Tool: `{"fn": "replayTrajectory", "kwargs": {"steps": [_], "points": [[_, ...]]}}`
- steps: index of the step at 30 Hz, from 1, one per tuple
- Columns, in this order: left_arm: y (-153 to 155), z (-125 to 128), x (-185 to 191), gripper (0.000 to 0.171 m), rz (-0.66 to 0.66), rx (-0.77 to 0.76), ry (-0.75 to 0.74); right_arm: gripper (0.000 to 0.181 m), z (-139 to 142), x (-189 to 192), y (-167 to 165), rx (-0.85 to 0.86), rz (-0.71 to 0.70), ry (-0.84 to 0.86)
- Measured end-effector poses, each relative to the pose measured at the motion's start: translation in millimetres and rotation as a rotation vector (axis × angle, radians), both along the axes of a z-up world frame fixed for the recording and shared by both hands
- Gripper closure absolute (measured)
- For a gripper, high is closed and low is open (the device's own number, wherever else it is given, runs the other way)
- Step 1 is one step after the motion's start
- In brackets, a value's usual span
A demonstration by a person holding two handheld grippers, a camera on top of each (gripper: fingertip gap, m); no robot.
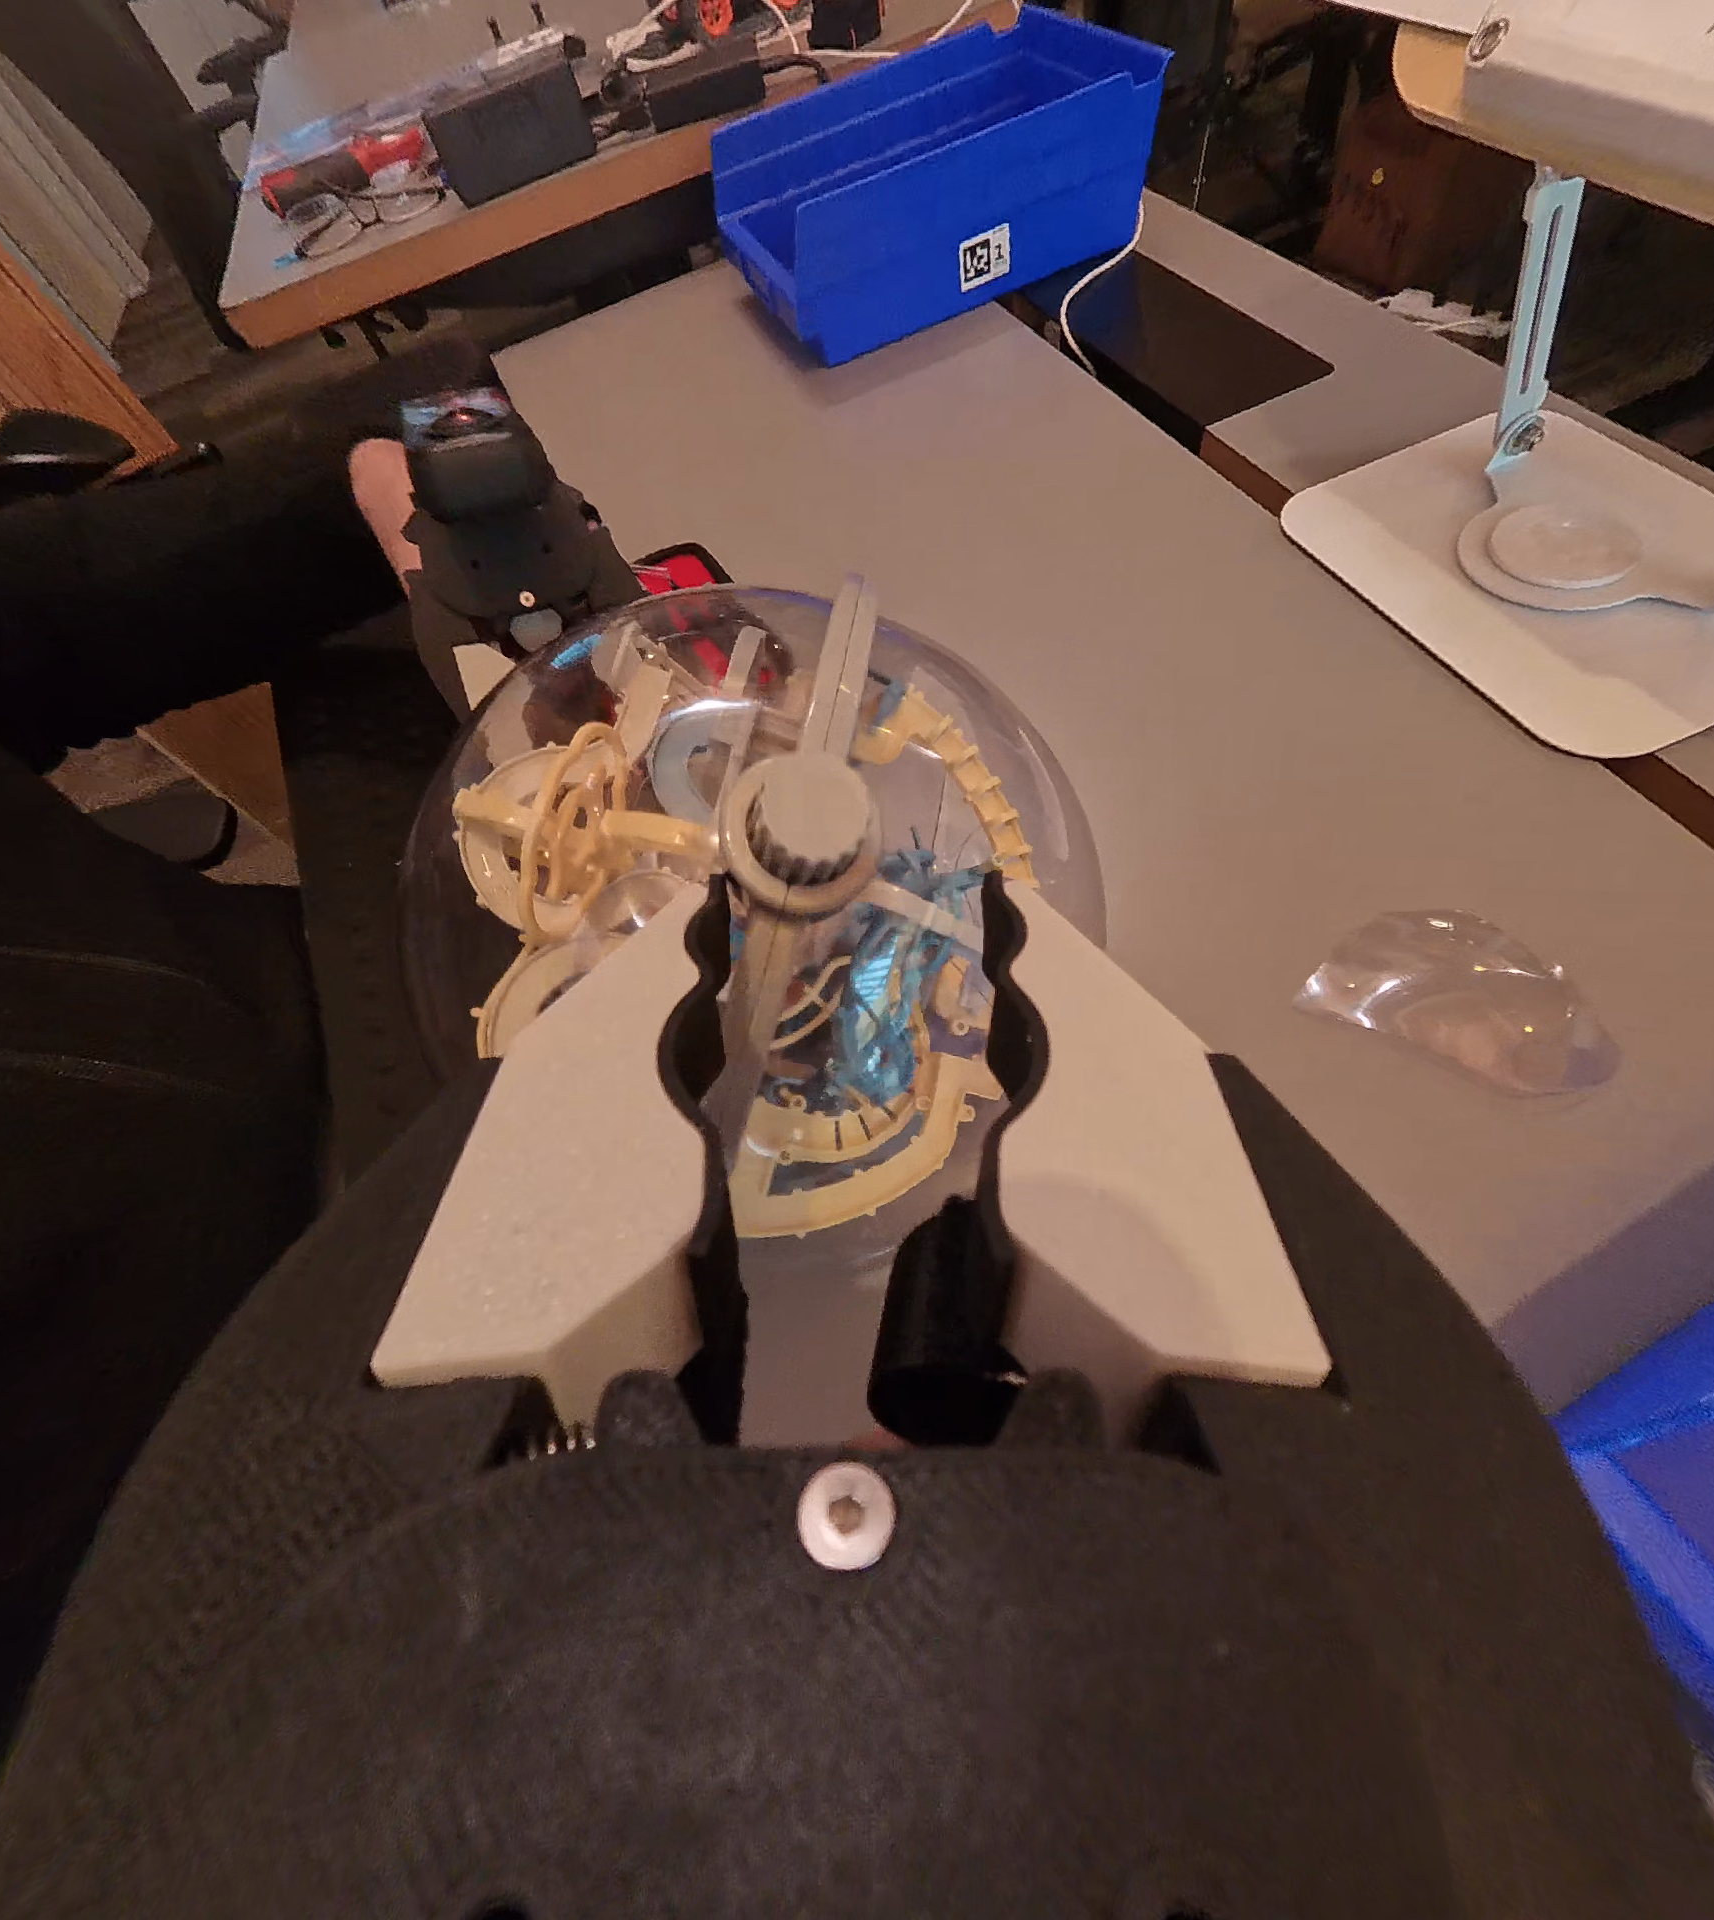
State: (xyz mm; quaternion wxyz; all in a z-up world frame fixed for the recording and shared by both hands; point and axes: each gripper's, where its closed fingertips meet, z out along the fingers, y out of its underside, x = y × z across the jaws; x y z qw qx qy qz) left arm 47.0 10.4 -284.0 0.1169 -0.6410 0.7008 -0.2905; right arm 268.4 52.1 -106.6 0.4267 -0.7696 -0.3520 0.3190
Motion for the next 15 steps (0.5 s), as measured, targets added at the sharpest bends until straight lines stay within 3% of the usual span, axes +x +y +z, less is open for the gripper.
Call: {"fn": "replayTrajectory", "kwargs": {"steps": [4, 9, 15], "points": [[-17.1, 1.0, 0.4, 0.141, -0.060, -0.078, -0.005, 0.135, -0.2, 6.5, -2.3, -0.008, -0.042, 0.039], [-17.0, 1.0, 3.0, 0.141, -0.007, -0.114, -0.041, 0.136, -0.3, 16.0, -7.9, -0.013, -0.082, 0.083], [-11.6, 6.5, -0.6, 0.142, 0.020, 0.003, -0.050, 0.131, 1.3, 25.5, -10.7, -0.004, -0.117, 0.152]]}}
